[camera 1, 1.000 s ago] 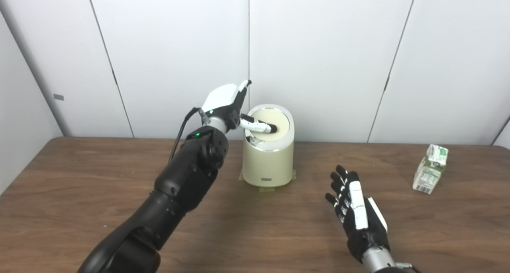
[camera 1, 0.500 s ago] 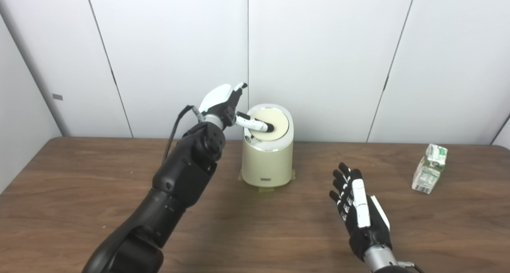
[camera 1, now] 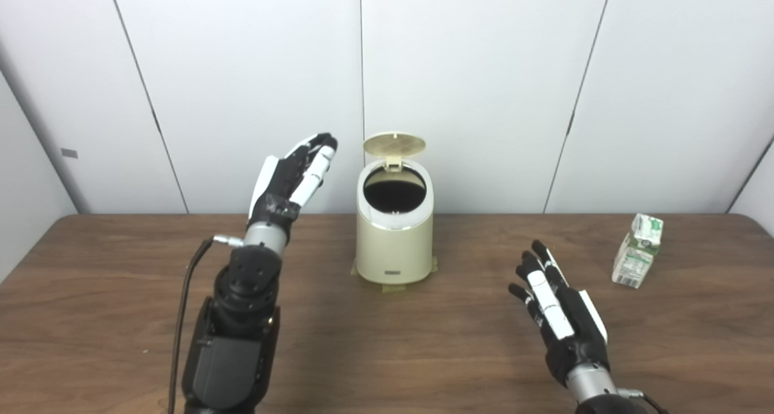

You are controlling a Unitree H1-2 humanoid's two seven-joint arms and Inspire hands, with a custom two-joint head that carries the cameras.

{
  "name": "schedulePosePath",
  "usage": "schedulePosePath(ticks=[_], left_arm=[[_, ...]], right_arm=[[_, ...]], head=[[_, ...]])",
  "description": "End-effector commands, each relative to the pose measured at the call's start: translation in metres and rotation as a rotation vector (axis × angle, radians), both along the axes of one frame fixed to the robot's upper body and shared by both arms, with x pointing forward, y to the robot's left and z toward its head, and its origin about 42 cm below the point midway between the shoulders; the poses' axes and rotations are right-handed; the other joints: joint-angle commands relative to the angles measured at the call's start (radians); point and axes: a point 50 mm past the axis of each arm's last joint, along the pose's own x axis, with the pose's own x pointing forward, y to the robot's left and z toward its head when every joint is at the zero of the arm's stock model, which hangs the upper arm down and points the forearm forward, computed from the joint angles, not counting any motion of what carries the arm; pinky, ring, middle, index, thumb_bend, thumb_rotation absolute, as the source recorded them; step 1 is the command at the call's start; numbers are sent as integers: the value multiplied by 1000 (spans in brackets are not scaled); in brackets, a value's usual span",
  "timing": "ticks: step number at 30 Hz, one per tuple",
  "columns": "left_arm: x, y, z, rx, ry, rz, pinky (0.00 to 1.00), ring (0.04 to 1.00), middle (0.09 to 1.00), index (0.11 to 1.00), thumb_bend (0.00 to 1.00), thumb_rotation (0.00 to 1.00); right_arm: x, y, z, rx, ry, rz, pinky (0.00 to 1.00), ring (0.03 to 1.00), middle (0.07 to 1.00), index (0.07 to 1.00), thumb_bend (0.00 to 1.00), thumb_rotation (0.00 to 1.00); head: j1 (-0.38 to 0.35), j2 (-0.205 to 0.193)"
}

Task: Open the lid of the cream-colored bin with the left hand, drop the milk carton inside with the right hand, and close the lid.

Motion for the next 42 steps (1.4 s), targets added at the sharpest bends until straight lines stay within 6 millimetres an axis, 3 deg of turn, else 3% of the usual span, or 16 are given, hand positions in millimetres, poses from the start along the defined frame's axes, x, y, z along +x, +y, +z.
schedulePosePath(ticks=[1, 5, 7, 11, 14, 19, 22, 27, 31, 35, 42], left_arm=[[-7, 2, 21, -25, -93, -6, 849, 862, 880, 906, 407, 915], [-31, 15, 6, -41, -79, 3, 828, 865, 878, 912, 440, 946], [-40, 22, -1, -38, -69, 3, 820, 863, 873, 912, 405, 939], [-54, 36, -20, -18, -19, -3, 840, 863, 879, 920, 353, 922], [-59, 44, -29, -34, 10, -2, 837, 871, 887, 923, 335, 936], [-63, 58, -35, -30, 42, -8, 863, 896, 912, 937, 438, 967], [-65, 63, -35, -26, 52, -28, 865, 894, 909, 937, 402, 992], [-64, 65, -38, -20, 63, -46, 885, 910, 923, 948, 359, 1000], [-65, 62, -38, -17, 69, -62, 891, 915, 926, 952, 346, 993], [-66, 61, -37, 13, 66, -78, 893, 924, 933, 959, 321, 991], [-71, 63, -33, 36, 69, -99, 908, 941, 933, 966, 308, 933]], right_arm=[[-1, -10, 20, -22, -103, -23, 800, 885, 933, 930, 587, 374], [-10, -31, 20, -64, -96, -107, 748, 840, 887, 887, 674, 244], [-18, -36, 26, -66, -105, -116, 730, 827, 876, 870, 692, 201], [-38, -46, 32, -117, -92, -155, 707, 817, 861, 867, 724, 212], [-49, -51, 33, -172, -82, -211, 682, 798, 850, 850, 770, 239], [-62, -65, 34, -282, -62, -337, 704, 779, 819, 842, 841, 254], [-68, -71, 35, -332, -53, -394, 712, 793, 830, 845, 842, 230], [-74, -89, 36, -513, -56, -462, 729, 777, 829, 862, 825, 190], [-69, -109, 41, -594, -60, -493, 763, 779, 835, 869, 848, 193], [-56, -126, 50, -673, -35, -499, 666, 794, 843, 869, 862, 224], [-18, -149, 63, -737, -20, -490, 685, 818, 862, 877, 904, 268]], head=[[-13, 4], [-37, 10], [-72, 17], [-123, 25], [-201, 41], [-304, 64], [-340, 67], [-335, 61], [-334, 57], [-330, 54], [-333, 46]])
